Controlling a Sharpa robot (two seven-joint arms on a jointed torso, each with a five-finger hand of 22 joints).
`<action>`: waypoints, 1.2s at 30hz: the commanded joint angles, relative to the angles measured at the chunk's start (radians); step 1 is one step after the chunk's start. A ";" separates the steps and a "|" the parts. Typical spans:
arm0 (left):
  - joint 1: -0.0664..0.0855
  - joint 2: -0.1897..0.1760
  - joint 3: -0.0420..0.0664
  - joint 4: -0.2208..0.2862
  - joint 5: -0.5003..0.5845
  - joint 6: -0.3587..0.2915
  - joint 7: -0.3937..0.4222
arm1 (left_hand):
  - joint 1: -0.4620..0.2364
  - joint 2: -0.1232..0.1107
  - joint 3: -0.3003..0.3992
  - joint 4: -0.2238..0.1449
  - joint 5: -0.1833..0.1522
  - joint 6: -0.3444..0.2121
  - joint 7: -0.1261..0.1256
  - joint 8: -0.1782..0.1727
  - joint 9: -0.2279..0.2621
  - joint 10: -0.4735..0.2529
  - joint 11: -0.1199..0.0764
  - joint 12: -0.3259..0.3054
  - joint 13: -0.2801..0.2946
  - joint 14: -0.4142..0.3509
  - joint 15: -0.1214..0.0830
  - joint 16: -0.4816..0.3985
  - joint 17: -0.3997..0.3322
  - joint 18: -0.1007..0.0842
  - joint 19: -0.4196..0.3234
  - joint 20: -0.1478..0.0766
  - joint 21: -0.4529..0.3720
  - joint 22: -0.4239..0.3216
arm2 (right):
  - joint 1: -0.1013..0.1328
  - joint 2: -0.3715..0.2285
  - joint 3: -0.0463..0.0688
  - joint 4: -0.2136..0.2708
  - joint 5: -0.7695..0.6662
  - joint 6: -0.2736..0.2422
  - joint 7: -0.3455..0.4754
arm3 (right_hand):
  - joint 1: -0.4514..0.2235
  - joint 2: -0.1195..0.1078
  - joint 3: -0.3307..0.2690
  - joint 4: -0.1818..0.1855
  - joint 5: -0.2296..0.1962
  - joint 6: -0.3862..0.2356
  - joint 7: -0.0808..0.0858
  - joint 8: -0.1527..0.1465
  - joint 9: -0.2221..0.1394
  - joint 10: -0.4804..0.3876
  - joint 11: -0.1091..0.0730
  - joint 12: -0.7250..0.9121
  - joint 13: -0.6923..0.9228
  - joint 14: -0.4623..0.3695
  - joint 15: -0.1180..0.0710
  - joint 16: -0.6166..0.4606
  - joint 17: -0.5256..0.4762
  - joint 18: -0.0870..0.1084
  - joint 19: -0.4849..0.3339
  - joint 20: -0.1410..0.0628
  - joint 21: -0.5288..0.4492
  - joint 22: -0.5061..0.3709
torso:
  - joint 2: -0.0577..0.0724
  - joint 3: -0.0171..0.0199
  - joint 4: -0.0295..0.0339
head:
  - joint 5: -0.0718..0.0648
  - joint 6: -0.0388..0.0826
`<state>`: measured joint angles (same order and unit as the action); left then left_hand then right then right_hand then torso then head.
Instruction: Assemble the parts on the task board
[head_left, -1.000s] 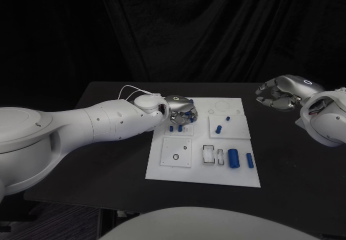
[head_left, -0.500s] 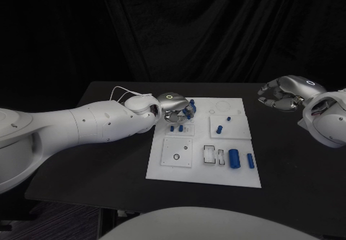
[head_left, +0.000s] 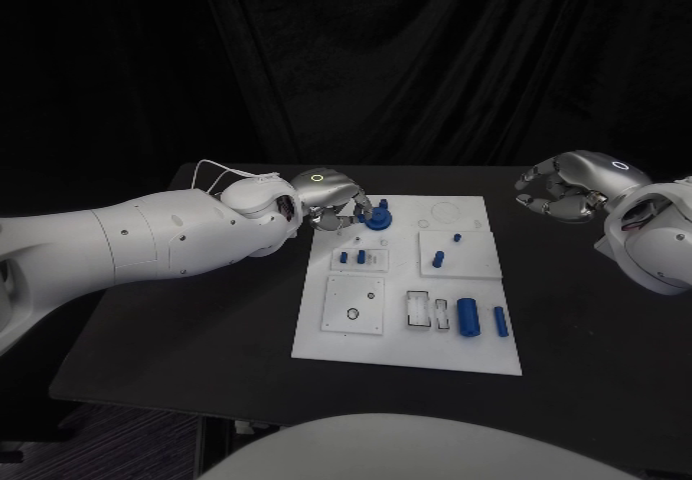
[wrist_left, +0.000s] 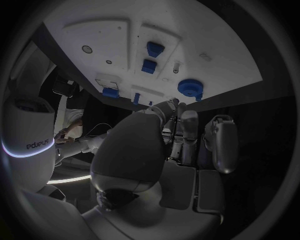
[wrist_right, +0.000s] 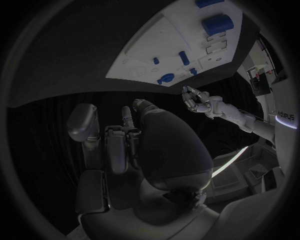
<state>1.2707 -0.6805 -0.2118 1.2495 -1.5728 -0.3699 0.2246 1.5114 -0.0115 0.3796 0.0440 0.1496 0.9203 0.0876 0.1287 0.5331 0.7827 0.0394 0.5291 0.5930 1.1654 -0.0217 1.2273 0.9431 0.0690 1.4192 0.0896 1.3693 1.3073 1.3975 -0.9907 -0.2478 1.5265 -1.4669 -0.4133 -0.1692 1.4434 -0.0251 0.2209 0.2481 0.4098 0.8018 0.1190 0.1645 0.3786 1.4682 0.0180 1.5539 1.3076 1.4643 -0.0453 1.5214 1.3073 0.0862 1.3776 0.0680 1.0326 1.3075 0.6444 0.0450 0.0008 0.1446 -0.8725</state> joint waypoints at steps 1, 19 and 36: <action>0.000 0.004 0.001 -0.007 0.000 0.015 -0.017 | -0.013 0.000 -0.004 0.000 -0.003 0.007 0.001 0.006 0.001 0.006 0.002 -0.004 -0.001 0.006 -0.002 0.006 -0.001 -0.017 0.005 0.001 0.004 0.195 | -0.004 0.001 0.001 0.000 -0.003 -0.004 -0.002 | -0.003 -0.010 0.008 0.000 0.006 0.003 -0.002 0.005 0.000 0.074 0.004 -0.005 0.244 0.089 0.004 -0.006 0.231 0.015 -0.005 0.001 -0.003 0.127 | 0.000 0.0002 -0.0001 | -0.002 0.000; -0.034 0.034 0.001 -0.061 0.000 0.065 -0.032 | -0.012 0.000 -0.002 -0.002 -0.001 0.004 0.004 0.003 0.000 0.007 0.006 -0.011 -0.006 -0.001 0.000 0.001 -0.011 -0.016 0.001 0.001 -0.003 0.193 | -0.009 0.000 0.001 -0.001 -0.003 0.001 -0.003 | -0.003 -0.010 0.008 0.000 0.007 0.003 -0.002 0.005 -0.001 0.073 0.004 -0.006 0.243 0.089 0.004 -0.006 0.231 0.015 -0.006 0.001 -0.005 0.126 | 0.004 -0.0034 -0.0018 | 0.003 0.000; -0.044 0.038 0.001 -0.060 0.000 0.090 -0.034 | -0.012 0.001 -0.002 -0.002 -0.001 0.003 0.005 0.001 -0.001 0.007 0.007 -0.013 -0.008 -0.008 0.001 -0.005 -0.020 -0.015 -0.001 0.001 -0.005 0.192 | -0.009 0.002 0.001 -0.002 -0.003 0.004 -0.005 | -0.002 -0.010 0.010 -0.001 0.007 0.002 -0.002 0.004 -0.001 0.073 0.004 -0.007 0.243 0.089 0.004 -0.007 0.231 0.015 -0.006 0.001 -0.006 0.126 | 0.003 -0.0008 -0.0029 | 0.000 0.000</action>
<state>1.2277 -0.6432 -0.2119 1.1862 -1.5730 -0.2951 0.1880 1.5076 -0.0153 0.3796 0.0440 0.1495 0.9199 0.0873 0.1238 0.5325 0.7862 0.0432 0.5216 0.5861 1.1651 -0.0215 1.2273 0.9235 0.0690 1.4191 0.0896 1.3692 1.3073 1.3907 -0.9885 -0.2479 1.5245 -1.4669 -0.4108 -0.1692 1.4434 -0.0251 0.2278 0.2469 0.4098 0.8018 0.1190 0.1645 0.3786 1.4682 0.0180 1.5539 1.3076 1.4643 -0.0454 1.5214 1.3073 0.0862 1.3776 0.0680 1.0327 1.3073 0.6477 0.0437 -0.0015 0.1437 -0.8725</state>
